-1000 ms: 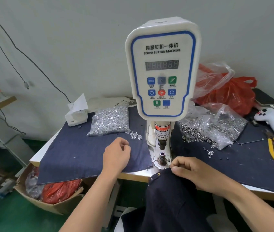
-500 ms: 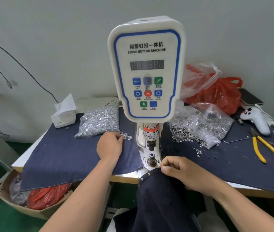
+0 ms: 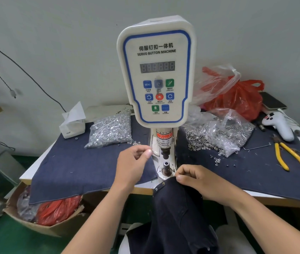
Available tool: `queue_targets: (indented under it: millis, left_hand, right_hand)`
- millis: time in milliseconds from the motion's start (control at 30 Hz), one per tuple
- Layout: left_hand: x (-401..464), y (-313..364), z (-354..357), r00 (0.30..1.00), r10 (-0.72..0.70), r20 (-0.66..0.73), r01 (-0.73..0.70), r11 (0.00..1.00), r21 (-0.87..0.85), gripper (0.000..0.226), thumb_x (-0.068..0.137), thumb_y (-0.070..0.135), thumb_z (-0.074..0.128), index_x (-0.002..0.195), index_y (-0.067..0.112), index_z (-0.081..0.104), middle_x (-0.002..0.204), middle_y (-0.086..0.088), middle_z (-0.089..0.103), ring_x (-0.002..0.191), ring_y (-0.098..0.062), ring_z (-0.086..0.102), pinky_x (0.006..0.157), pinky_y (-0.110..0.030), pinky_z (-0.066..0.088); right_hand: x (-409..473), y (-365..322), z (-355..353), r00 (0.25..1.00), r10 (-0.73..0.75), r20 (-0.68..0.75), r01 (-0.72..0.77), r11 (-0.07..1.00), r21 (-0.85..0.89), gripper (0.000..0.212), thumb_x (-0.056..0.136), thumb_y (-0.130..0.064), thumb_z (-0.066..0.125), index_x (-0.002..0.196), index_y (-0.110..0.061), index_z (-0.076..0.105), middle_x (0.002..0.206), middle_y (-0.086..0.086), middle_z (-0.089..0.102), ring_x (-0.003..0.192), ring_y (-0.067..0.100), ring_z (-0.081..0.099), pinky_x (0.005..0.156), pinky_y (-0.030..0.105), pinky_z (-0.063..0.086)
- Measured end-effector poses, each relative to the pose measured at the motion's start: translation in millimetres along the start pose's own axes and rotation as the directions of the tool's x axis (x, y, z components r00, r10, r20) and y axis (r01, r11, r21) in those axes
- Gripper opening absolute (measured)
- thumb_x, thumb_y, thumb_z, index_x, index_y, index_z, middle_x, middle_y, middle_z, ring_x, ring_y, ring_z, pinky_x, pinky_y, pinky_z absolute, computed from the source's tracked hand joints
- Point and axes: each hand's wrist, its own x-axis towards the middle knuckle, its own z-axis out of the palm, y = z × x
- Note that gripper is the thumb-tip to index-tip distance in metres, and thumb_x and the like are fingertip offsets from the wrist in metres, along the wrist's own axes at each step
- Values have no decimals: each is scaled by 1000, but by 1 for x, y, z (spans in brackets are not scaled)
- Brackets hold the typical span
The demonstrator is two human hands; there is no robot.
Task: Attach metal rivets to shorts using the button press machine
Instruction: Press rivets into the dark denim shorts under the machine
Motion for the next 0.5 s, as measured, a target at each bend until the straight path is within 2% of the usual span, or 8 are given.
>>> queue_targets:
  millis: [100, 200, 333, 433, 500]
  left_hand:
    - [-19, 6, 8, 998, 23, 60, -16, 993, -119, 9, 94, 16, 78, 93, 25, 80, 90, 9, 81, 91, -5, 75, 79, -10, 52]
    - [-28, 10, 12, 997, 7, 78, 0, 996, -94, 8, 93, 21, 80, 91, 29, 80, 87, 11, 80, 85, -3, 74, 74, -11, 52]
    - [-36, 12, 16, 988, -63, 138, 75, 994, -84, 5, 94, 28, 79, 99, 28, 81, 90, 13, 81, 90, -5, 76, 73, -17, 56]
    - [-37, 13, 18, 988, -81, 135, 92, 993, -76, 10, 93, 31, 80, 101, 25, 82, 89, 12, 81, 87, -4, 76, 70, -20, 57]
    - [-36, 14, 18, 988, -89, 129, 97, 994, -59, 10, 93, 31, 80, 100, 25, 82, 88, 11, 81, 82, 1, 73, 71, -21, 56]
  right_hand:
    - [0, 0, 1, 1000, 0, -8, 0, 1000, 10, 19, 103, -30, 60, 85, -29, 66, 72, -12, 53, 69, 7, 42, 64, 26, 33]
    - [0, 0, 2, 1000, 3, -12, -2, 1000, 12, 17, 103, -29, 60, 88, -24, 66, 75, -8, 53, 73, 11, 42, 69, 32, 33]
    - [-1, -2, 3, 1000, 5, -11, -5, 1000, 10, 18, 104, -28, 59, 92, -17, 66, 77, -5, 54, 74, 14, 42, 71, 33, 32]
    - [-1, -2, 3, 1000, 11, -15, -11, 1000, 13, 19, 104, -28, 59, 92, -14, 65, 76, -4, 52, 73, 15, 41, 67, 32, 32]
    - [-2, -2, 3, 999, 33, -14, -33, 999, 9, 21, 103, -32, 58, 93, -15, 64, 75, -3, 51, 69, 15, 40, 56, 28, 32]
